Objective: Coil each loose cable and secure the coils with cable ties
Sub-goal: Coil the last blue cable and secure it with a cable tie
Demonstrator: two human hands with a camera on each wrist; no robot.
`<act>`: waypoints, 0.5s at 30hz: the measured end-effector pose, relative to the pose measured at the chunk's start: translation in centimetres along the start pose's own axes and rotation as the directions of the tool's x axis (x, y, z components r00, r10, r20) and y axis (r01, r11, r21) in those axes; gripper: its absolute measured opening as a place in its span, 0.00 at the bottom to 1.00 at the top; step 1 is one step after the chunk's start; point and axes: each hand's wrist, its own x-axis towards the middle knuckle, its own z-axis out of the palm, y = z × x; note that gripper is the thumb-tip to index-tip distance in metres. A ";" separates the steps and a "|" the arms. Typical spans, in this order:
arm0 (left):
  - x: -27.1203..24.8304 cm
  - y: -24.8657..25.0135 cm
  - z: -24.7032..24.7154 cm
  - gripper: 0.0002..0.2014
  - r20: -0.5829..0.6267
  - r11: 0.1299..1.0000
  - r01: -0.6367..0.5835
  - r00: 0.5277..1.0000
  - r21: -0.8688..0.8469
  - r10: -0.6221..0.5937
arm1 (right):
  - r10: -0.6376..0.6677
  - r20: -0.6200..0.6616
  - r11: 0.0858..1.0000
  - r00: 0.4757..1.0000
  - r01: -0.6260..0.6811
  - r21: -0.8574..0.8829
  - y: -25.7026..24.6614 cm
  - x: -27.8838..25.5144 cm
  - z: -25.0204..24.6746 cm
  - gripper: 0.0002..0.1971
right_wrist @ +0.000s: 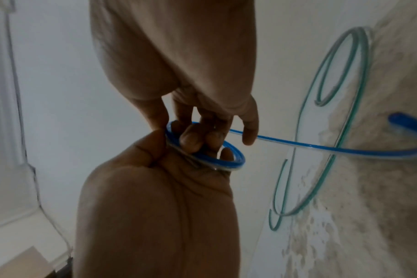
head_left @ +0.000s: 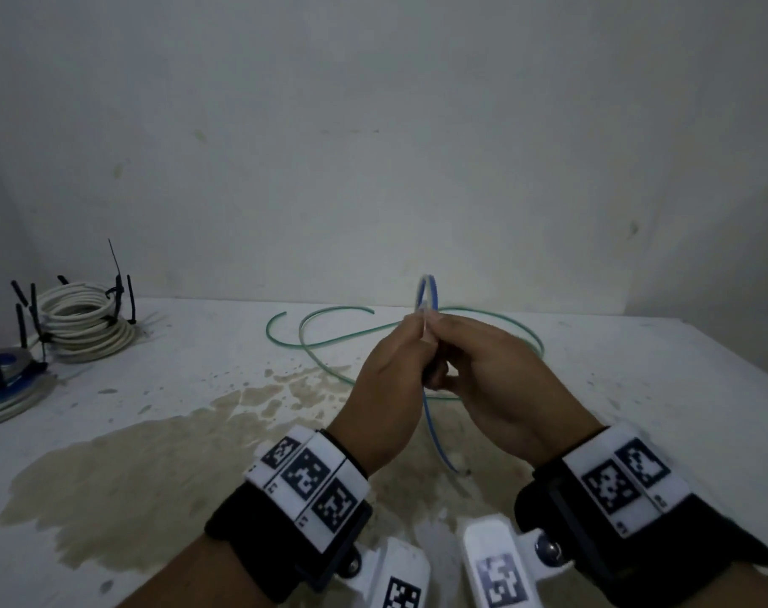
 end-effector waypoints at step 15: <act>3.7 -0.1 -2.7 0.20 -0.026 0.944 -0.036 0.999 0.327 0.047 | 0.042 0.254 0.901 0.966 -0.146 0.409 -1.5 -1.4 -3.7 0.17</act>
